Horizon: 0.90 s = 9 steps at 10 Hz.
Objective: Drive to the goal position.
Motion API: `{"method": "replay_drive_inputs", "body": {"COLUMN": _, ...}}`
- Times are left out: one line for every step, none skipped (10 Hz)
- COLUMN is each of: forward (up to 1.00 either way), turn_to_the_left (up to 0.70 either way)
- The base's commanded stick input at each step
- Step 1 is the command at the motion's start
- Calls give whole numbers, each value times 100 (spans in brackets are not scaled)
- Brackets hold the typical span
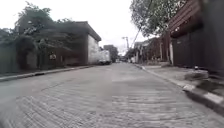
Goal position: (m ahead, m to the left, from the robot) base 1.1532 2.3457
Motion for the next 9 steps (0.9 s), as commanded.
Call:
{"method": "replay_drive_inputs", "body": {"forward": 100, "turn_to_the_left": 6}}
{"method": "replay_drive_inputs", "body": {"forward": 100, "turn_to_the_left": 6}}
{"method": "replay_drive_inputs", "body": {"forward": 100, "turn_to_the_left": 6}}
{"method": "replay_drive_inputs", "body": {"forward": 100, "turn_to_the_left": -34}}
{"method": "replay_drive_inputs", "body": {"forward": 100, "turn_to_the_left": -34}}
{"method": "replay_drive_inputs", "body": {"forward": 100, "turn_to_the_left": -34}}
{"method": "replay_drive_inputs", "body": {"forward": 100, "turn_to_the_left": -34}}
{"method": "replay_drive_inputs", "body": {"forward": 100, "turn_to_the_left": -34}}
{"method": "replay_drive_inputs", "body": {"forward": 100, "turn_to_the_left": -32}}
